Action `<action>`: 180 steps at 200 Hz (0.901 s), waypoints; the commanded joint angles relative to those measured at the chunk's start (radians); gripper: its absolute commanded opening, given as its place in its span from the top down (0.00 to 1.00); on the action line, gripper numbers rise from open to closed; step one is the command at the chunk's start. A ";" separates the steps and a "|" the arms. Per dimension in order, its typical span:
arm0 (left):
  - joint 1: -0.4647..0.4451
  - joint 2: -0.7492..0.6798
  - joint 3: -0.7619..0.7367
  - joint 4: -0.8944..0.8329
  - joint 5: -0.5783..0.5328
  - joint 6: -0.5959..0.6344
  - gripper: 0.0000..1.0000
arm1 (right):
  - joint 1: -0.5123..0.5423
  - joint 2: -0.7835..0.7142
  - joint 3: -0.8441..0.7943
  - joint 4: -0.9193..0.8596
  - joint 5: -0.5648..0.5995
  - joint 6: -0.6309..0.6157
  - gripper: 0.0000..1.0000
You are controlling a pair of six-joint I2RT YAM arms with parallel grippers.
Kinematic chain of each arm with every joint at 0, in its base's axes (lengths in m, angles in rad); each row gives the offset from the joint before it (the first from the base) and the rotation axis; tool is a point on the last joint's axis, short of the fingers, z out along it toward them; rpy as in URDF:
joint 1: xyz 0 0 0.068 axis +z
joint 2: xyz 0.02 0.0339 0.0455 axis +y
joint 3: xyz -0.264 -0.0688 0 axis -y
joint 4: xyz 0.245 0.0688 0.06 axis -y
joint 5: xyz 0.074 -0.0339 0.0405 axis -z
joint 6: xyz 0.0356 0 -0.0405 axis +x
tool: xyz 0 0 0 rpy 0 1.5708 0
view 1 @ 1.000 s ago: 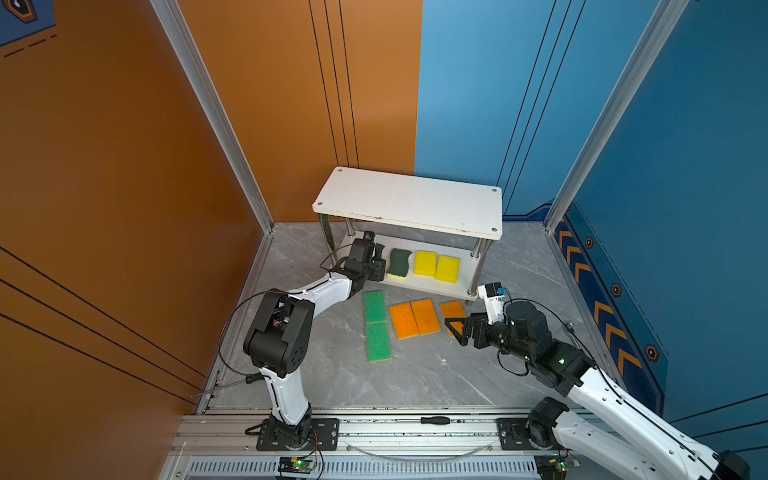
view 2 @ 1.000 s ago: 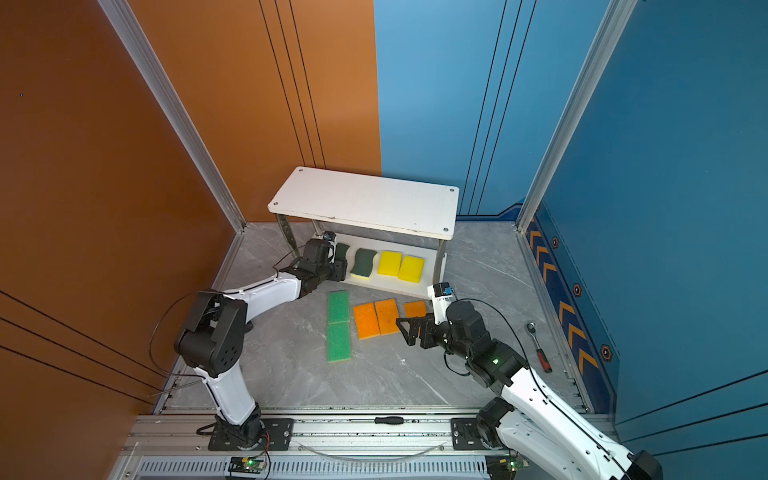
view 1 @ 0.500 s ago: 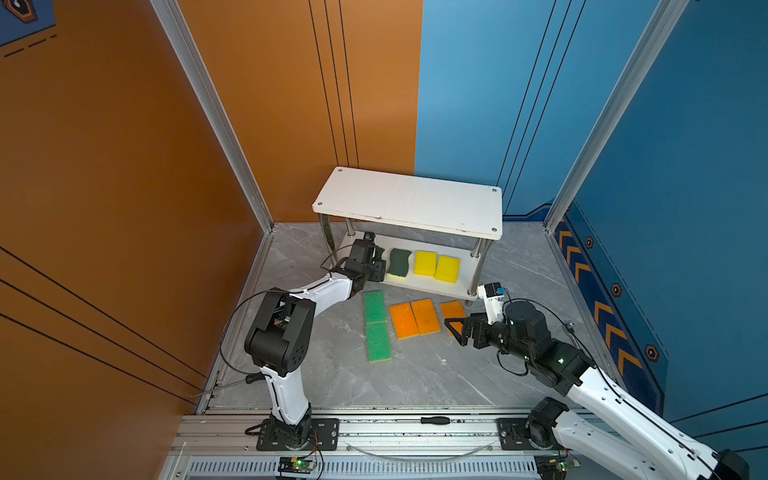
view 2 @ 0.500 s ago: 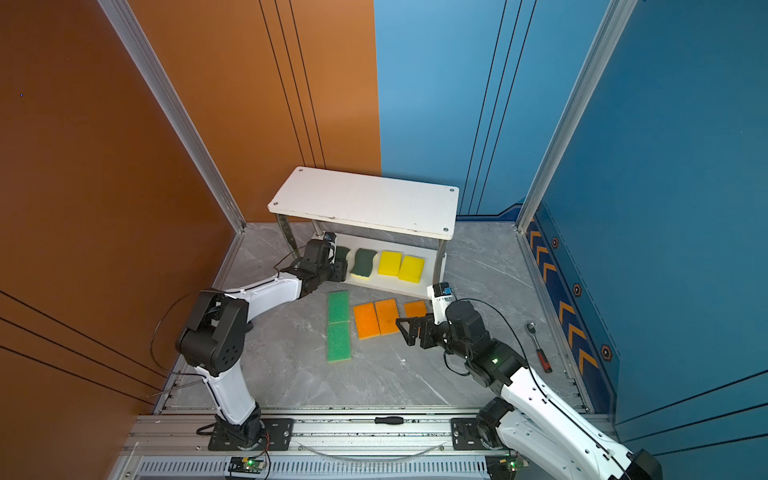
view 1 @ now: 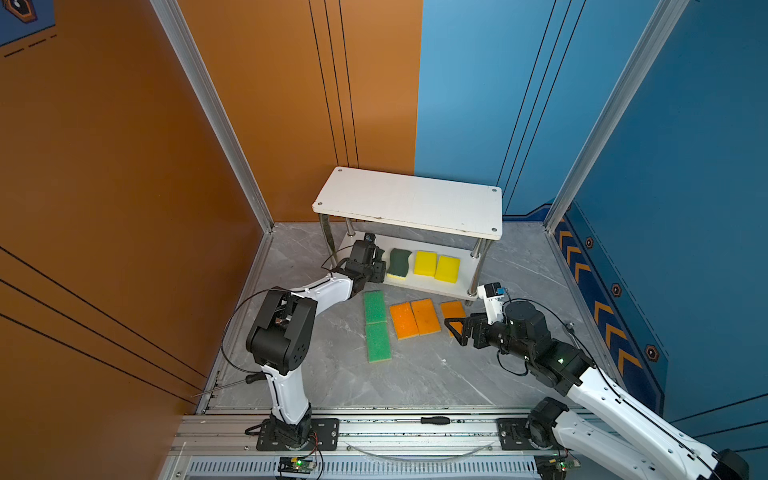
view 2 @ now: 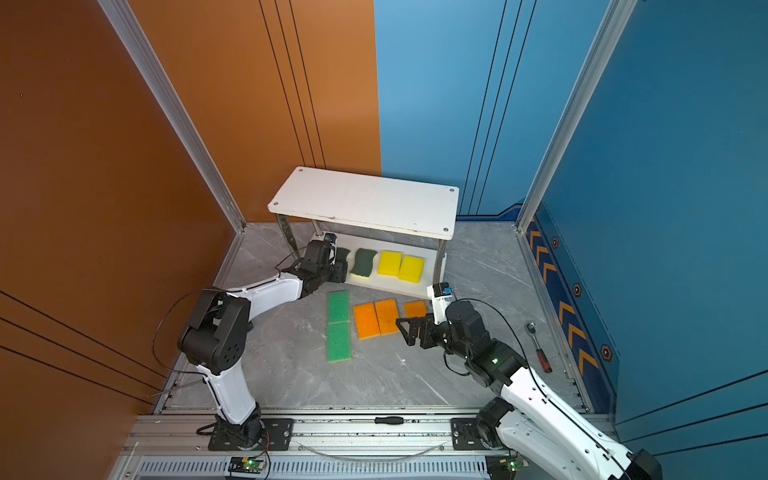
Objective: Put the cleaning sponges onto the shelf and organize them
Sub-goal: 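Open the left gripper and release the green scrub sponge on the shelf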
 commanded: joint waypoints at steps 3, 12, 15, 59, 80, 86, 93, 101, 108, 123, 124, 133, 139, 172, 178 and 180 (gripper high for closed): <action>0.015 0.017 0.026 -0.004 -0.023 0.001 0.27 | 0.005 -0.008 0.010 -0.019 0.019 -0.014 0.00; 0.016 0.018 0.026 -0.004 -0.024 0.000 0.27 | 0.005 -0.007 0.009 -0.019 0.019 -0.014 0.00; 0.016 0.019 0.027 -0.004 -0.024 0.000 0.27 | 0.006 -0.007 0.010 -0.019 0.020 -0.015 0.00; 0.017 0.019 0.027 -0.004 -0.035 0.001 0.23 | 0.005 -0.004 0.010 -0.016 0.019 -0.013 0.00; 0.019 0.015 0.025 -0.006 -0.035 0.004 0.23 | 0.006 -0.004 0.008 -0.016 0.020 -0.013 0.00; 0.019 0.016 0.026 -0.006 -0.037 0.003 0.23 | 0.005 -0.004 0.009 -0.016 0.020 -0.012 0.00; 0.019 0.013 0.026 -0.006 -0.036 0.004 0.23 | 0.005 -0.004 0.009 -0.017 0.020 -0.012 0.00; 0.019 0.012 0.024 -0.007 -0.035 0.004 0.23 | 0.005 -0.004 0.009 -0.016 0.020 -0.012 0.00; 0.019 0.011 0.024 -0.008 -0.035 0.004 0.22 | 0.005 -0.004 0.010 -0.016 0.020 -0.012 0.00; 0.019 0.007 0.024 -0.010 -0.035 0.002 0.21 | 0.005 -0.004 0.010 -0.016 0.020 -0.011 0.00; 0.019 0.007 0.024 -0.011 -0.035 0.002 0.21 | 0.005 -0.004 0.011 -0.016 0.020 -0.011 0.00; 0.019 0.002 0.024 -0.013 -0.034 0.002 0.21 | 0.005 -0.005 0.009 -0.016 0.020 -0.009 0.00; 0.019 0.000 0.025 -0.014 -0.034 0.003 0.21 | 0.005 -0.006 0.010 -0.016 0.019 -0.009 0.00; 0.019 -0.009 0.025 -0.018 -0.038 0.008 0.20 | 0.005 -0.007 0.010 -0.018 0.018 -0.007 0.00; 0.019 -0.008 0.026 -0.019 -0.040 0.009 0.20 | 0.005 -0.007 0.012 -0.018 0.018 -0.007 0.00; 0.019 -0.008 0.027 -0.019 -0.040 0.009 0.20 | 0.005 -0.007 0.010 -0.018 0.018 -0.007 0.00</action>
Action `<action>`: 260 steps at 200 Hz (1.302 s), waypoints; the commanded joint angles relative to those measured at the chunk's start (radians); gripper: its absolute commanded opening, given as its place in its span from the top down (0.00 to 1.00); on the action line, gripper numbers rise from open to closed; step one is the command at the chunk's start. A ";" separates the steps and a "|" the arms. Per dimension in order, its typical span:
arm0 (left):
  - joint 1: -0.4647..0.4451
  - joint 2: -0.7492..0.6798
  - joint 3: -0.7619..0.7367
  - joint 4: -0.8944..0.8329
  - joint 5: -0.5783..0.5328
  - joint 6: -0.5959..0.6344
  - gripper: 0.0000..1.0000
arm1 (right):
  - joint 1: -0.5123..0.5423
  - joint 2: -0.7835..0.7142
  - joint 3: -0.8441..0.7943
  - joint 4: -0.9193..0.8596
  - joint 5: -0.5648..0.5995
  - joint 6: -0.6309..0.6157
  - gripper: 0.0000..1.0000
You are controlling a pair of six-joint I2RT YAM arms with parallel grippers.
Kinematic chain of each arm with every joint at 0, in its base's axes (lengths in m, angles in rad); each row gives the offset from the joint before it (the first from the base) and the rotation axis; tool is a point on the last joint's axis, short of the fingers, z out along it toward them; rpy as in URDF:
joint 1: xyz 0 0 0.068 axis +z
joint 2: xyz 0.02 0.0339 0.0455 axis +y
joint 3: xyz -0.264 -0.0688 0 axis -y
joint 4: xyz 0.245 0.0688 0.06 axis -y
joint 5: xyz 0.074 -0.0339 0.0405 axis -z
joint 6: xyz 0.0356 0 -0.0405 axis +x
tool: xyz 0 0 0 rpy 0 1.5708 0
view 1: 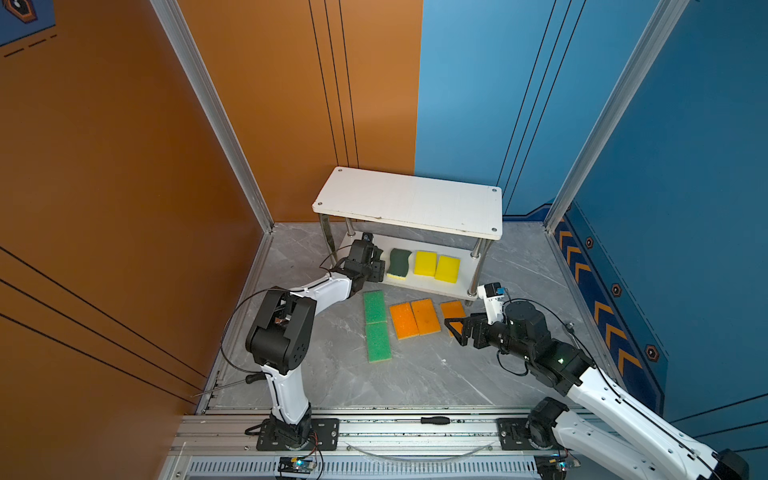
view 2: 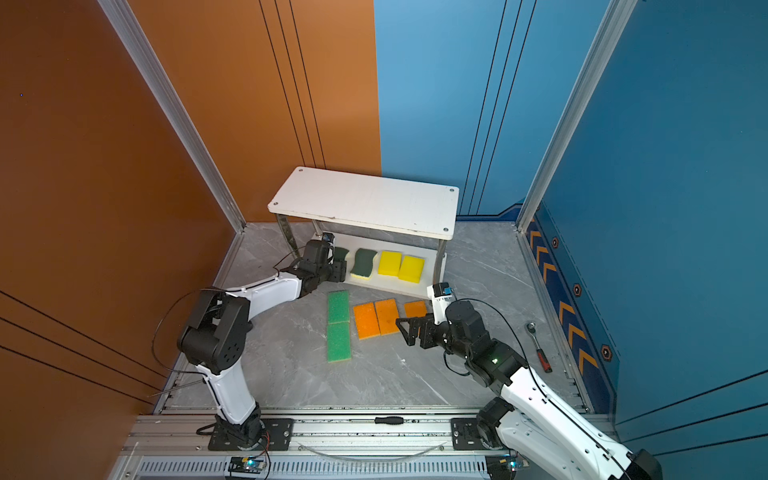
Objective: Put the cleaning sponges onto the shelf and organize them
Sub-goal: 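Open the left gripper and release the green scrub sponge on the shelf, then withdraw the left gripper from the shelf toward the bright green sponges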
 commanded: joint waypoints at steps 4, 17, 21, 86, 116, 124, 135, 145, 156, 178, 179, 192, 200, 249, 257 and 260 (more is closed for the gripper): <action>0.008 -0.010 0.027 -0.019 -0.022 0.008 0.20 | 0.005 -0.007 0.006 -0.018 0.018 -0.007 0.00; 0.009 -0.009 0.029 -0.021 -0.023 0.009 0.20 | 0.005 -0.009 0.010 -0.019 0.018 -0.007 0.00; 0.009 -0.009 0.029 -0.021 -0.023 0.010 0.20 | 0.005 -0.009 0.011 -0.019 0.019 -0.007 0.00; 0.008 -0.036 0.025 -0.023 -0.022 0.001 0.09 | 0.006 -0.009 0.009 -0.019 0.018 -0.007 0.00; 0.006 -0.056 0.021 -0.025 -0.022 0.000 0.07 | 0.006 -0.007 0.010 -0.018 0.017 -0.006 0.00; 0.006 -0.062 0.021 -0.029 -0.018 0.001 0.06 | 0.006 -0.007 0.010 -0.018 0.018 -0.006 0.00; 0.006 -0.069 0.024 -0.038 -0.011 -0.002 0.05 | 0.006 -0.007 0.013 -0.017 0.017 -0.006 0.00; 0.005 -0.076 0.025 -0.047 -0.003 -0.003 0.04 | 0.007 -0.007 0.014 -0.019 0.016 -0.007 0.00; 0.005 -0.086 0.025 -0.052 0.000 -0.006 0.04 | 0.007 -0.007 0.016 -0.021 0.016 -0.006 0.00; 0.002 -0.111 0.021 -0.062 -0.004 -0.010 0.01 | 0.006 -0.010 0.019 -0.027 0.014 -0.007 0.00; 0.002 -0.111 0.021 -0.064 -0.005 -0.010 0.01 | 0.006 -0.009 0.019 -0.027 0.013 -0.006 0.00; 0.000 -0.127 0.021 -0.079 -0.012 -0.016 0.02 | 0.008 -0.014 0.019 -0.027 0.014 -0.006 0.00; -0.002 -0.139 0.020 -0.086 -0.014 -0.019 0.02 | 0.009 -0.016 0.019 -0.027 0.014 -0.004 0.00; -0.034 -0.227 -0.007 -0.136 -0.039 -0.026 0.02 | 0.011 -0.030 0.018 -0.032 0.012 -0.001 0.00; -0.043 -0.243 -0.008 -0.152 -0.043 -0.027 0.02 | 0.011 -0.031 0.018 -0.031 0.012 -0.001 0.00; -0.046 -0.250 -0.008 -0.159 -0.045 -0.028 0.02 | 0.013 -0.032 0.019 -0.032 0.011 -0.001 0.00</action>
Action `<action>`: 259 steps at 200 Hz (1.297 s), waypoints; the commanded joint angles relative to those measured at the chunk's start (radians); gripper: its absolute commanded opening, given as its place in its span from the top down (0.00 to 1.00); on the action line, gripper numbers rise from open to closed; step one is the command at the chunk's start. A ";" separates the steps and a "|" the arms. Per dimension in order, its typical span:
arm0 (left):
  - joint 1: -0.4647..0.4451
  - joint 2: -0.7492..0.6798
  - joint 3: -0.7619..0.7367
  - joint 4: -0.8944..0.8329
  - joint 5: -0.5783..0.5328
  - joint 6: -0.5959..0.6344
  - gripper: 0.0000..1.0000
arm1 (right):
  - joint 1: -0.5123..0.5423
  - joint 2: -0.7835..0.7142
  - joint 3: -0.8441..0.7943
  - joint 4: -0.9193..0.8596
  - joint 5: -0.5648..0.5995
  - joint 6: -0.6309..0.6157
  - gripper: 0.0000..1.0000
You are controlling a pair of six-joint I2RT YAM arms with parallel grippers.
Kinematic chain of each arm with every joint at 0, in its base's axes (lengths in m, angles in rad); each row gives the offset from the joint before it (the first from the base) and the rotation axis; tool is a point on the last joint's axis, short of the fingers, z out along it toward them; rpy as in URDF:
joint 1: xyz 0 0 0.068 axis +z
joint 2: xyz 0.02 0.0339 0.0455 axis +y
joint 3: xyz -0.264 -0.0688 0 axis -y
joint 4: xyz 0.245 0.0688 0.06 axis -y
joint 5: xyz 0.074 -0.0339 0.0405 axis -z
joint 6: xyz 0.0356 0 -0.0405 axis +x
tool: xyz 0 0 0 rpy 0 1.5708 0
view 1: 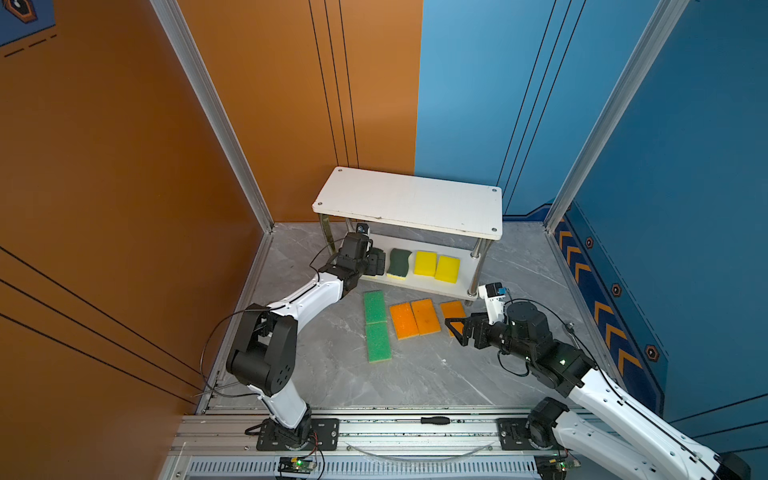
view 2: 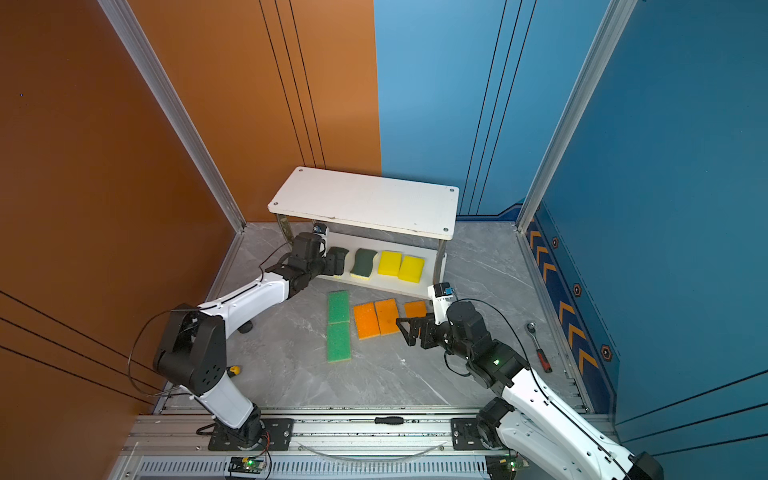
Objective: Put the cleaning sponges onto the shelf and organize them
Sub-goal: 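Withdraw the left gripper from the shelf toward the bright green sponges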
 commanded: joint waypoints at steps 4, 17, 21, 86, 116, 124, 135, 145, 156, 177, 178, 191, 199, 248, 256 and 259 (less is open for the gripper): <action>-0.031 -0.070 -0.011 -0.074 -0.035 -0.013 0.02 | 0.008 -0.015 0.019 -0.031 0.010 -0.002 0.00; -0.046 -0.100 -0.018 -0.098 -0.055 -0.018 0.02 | 0.010 -0.016 0.019 -0.031 0.010 -0.002 0.00; -0.050 -0.111 -0.019 -0.106 -0.061 -0.021 0.02 | 0.010 -0.016 0.019 -0.032 0.011 -0.002 0.00; -0.118 -0.269 -0.100 -0.208 -0.083 -0.098 0.02 | 0.016 -0.004 0.018 -0.028 0.007 0.002 0.00; -0.146 -0.330 -0.172 -0.223 -0.086 -0.155 0.02 | 0.019 0.011 0.018 -0.022 0.008 0.003 0.00; -0.154 -0.343 -0.190 -0.228 -0.085 -0.175 0.02 | 0.020 0.015 0.018 -0.020 0.007 0.003 0.00; -0.167 -0.358 -0.215 -0.233 -0.079 -0.196 0.02 | 0.020 0.022 0.018 -0.018 0.007 0.004 0.00; -0.181 -0.370 -0.234 -0.241 -0.082 -0.211 0.02 | 0.023 0.028 0.018 -0.014 0.009 0.004 0.00; -0.196 -0.380 -0.251 -0.256 -0.089 -0.229 0.02 | 0.023 0.033 0.015 -0.008 0.011 0.006 0.00; -0.220 -0.395 -0.291 -0.277 -0.084 -0.276 0.02 | 0.024 0.046 0.015 -0.002 0.013 0.006 0.00; -0.221 -0.396 -0.292 -0.277 -0.083 -0.279 0.02 | 0.023 0.047 0.015 -0.002 0.013 0.006 0.00; -0.240 -0.406 -0.324 -0.282 -0.076 -0.311 0.02 | 0.025 0.053 0.013 0.001 0.014 0.006 0.00; -0.255 -0.414 -0.344 -0.285 -0.078 -0.337 0.02 | 0.025 0.057 0.013 0.006 0.016 0.006 0.00; -0.358 -0.485 -0.478 -0.299 -0.161 -0.545 0.02 | 0.027 0.067 -0.003 0.037 0.019 0.011 0.00; -0.375 -0.501 -0.499 -0.299 -0.181 -0.576 0.02 | 0.027 0.073 -0.003 0.038 0.017 0.011 0.00; -0.382 -0.506 -0.506 -0.299 -0.188 -0.587 0.03 | 0.027 0.075 -0.003 0.040 0.017 0.011 0.00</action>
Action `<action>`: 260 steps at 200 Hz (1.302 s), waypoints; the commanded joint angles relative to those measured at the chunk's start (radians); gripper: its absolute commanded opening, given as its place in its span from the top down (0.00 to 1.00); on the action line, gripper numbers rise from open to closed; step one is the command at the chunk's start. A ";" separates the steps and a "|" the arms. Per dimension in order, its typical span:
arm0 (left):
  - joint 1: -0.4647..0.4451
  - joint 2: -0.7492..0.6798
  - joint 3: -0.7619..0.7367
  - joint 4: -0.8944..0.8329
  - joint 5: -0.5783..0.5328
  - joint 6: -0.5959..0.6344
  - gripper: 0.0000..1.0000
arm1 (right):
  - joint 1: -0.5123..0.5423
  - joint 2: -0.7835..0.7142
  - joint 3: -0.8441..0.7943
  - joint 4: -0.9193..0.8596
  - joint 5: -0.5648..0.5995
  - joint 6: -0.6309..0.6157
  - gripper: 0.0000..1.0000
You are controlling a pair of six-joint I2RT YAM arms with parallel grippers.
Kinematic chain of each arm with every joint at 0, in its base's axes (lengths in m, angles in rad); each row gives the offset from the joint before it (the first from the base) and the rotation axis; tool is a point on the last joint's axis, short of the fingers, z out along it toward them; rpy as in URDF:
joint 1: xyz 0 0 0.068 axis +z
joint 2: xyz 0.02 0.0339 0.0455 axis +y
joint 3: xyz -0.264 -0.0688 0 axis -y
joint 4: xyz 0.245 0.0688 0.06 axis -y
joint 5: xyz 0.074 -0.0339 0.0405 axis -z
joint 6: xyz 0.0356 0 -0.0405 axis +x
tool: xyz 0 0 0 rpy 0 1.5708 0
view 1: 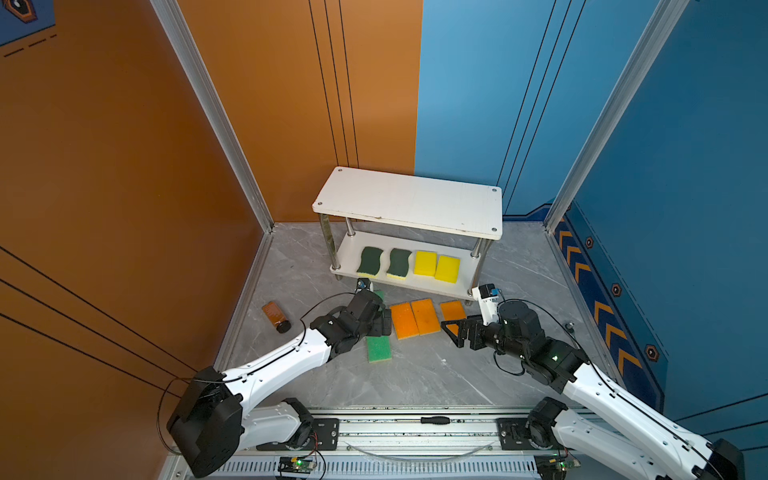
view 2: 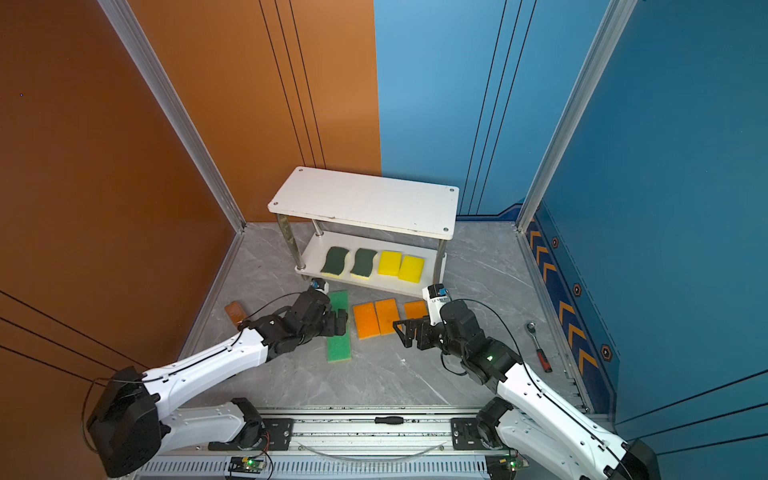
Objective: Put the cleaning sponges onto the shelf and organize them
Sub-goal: 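Withdraw the left gripper from the shelf toward the bright green sponges, then lower the left gripper onto the nearer bright green sponge and close it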
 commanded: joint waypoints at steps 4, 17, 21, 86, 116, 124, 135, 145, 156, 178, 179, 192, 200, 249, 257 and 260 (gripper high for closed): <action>-0.048 -0.055 -0.063 -0.029 -0.092 -0.155 0.02 | 0.006 0.017 -0.002 0.031 0.016 0.007 0.00; -0.062 -0.076 -0.089 -0.029 -0.105 -0.193 0.02 | 0.008 0.024 -0.004 0.036 0.014 0.009 0.00; -0.064 -0.082 -0.097 -0.029 -0.105 -0.208 0.02 | 0.008 0.026 -0.005 0.039 0.013 0.009 0.00; -0.140 -0.079 -0.159 -0.029 -0.145 -0.345 0.02 | 0.009 0.065 -0.012 0.078 -0.004 0.012 0.00; -0.163 -0.050 -0.155 -0.029 -0.161 -0.366 0.03 | 0.009 0.078 -0.011 0.086 -0.009 0.013 0.00; -0.164 -0.043 -0.156 -0.029 -0.163 -0.370 0.02 | 0.009 0.080 -0.011 0.086 -0.009 0.012 0.00; -0.165 -0.034 -0.155 -0.029 -0.163 -0.373 0.02 | 0.009 0.081 -0.010 0.087 -0.010 0.012 0.00; -0.167 -0.026 -0.158 -0.022 -0.167 -0.374 0.02 | 0.009 0.084 -0.012 0.089 -0.010 0.013 0.00; -0.167 -0.017 -0.168 -0.001 -0.171 -0.377 0.02 | 0.009 0.085 -0.011 0.092 -0.011 0.013 0.00; -0.167 0.012 -0.175 0.033 -0.149 -0.376 0.02 | 0.011 0.087 -0.013 0.093 -0.011 0.015 0.00; -0.167 0.013 -0.175 0.034 -0.149 -0.376 0.02 | 0.011 0.087 -0.012 0.094 -0.011 0.015 0.00; -0.172 0.036 -0.167 0.041 -0.141 -0.376 0.02 | 0.011 0.087 -0.012 0.093 -0.011 0.014 0.00; -0.176 0.047 -0.162 0.044 -0.141 -0.376 0.02 | 0.011 0.088 -0.013 0.095 -0.009 0.013 0.00; -0.197 0.097 -0.142 0.055 -0.150 -0.395 0.02 | 0.011 0.090 -0.011 0.096 -0.012 0.012 0.00; -0.197 0.103 -0.138 0.055 -0.153 -0.398 0.02 | 0.011 0.090 -0.012 0.096 -0.012 0.012 0.00; -0.197 0.106 -0.137 0.056 -0.153 -0.400 0.02 | 0.011 0.090 -0.013 0.096 -0.012 0.012 0.00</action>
